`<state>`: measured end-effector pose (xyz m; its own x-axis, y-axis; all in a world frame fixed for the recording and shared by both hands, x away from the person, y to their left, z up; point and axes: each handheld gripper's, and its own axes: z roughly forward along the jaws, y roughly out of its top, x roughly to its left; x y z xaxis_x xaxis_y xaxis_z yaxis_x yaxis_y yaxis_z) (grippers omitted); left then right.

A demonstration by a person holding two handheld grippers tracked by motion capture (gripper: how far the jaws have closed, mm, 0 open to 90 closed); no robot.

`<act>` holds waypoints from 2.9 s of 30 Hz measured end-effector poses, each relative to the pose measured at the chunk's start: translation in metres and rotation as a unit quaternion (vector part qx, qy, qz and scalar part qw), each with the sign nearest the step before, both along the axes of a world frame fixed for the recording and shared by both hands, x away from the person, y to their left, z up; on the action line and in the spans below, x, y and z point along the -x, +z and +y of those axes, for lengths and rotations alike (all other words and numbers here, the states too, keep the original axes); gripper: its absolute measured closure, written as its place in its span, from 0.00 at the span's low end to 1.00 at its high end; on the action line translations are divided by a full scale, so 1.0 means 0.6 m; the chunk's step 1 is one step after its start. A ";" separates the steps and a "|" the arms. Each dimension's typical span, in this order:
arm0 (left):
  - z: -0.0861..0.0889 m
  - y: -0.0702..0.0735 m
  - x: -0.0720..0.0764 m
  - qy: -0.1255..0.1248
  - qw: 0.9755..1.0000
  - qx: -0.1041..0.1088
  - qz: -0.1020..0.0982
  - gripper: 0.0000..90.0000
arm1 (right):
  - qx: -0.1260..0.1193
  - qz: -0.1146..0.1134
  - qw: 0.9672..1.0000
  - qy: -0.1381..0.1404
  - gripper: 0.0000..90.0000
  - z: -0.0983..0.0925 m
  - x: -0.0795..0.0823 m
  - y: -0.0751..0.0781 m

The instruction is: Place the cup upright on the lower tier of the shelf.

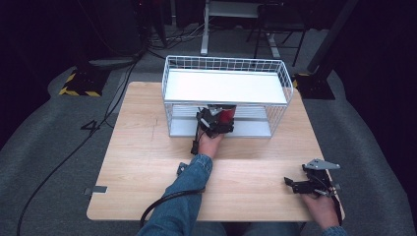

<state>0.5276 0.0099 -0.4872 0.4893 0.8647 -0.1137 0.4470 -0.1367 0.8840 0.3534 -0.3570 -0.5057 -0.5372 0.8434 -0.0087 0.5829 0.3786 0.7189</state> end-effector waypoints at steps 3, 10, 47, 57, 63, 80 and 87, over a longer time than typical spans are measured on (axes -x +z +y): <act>0.006 0.000 0.003 -0.010 1.000 -0.003 0.000 0.00 | 0.000 0.000 1.000 0.000 0.04 0.000 0.000 0.000; 0.018 0.010 0.030 0.014 1.000 0.014 0.004 0.00 | -0.001 0.001 1.000 0.000 0.04 0.000 0.000 0.000; 0.140 0.110 0.224 -0.062 0.998 0.025 -0.022 0.00 | -0.001 0.002 1.000 0.004 0.03 0.001 0.000 0.000; 0.180 0.127 0.276 -0.064 0.998 0.006 -0.023 0.00 | -0.001 0.002 1.000 0.004 0.03 0.001 0.000 0.000; 0.215 0.128 0.319 -0.068 0.997 -0.012 -0.025 0.00 | -0.001 0.002 1.000 0.004 0.03 0.001 0.000 0.000; 0.291 0.101 0.388 -0.078 0.997 -0.023 0.015 0.01 | -0.001 0.002 1.000 0.004 0.03 0.001 0.000 0.000; 0.322 0.079 0.407 -0.073 0.997 -0.015 0.039 0.01 | -0.001 0.002 1.000 0.004 0.03 0.001 0.000 0.000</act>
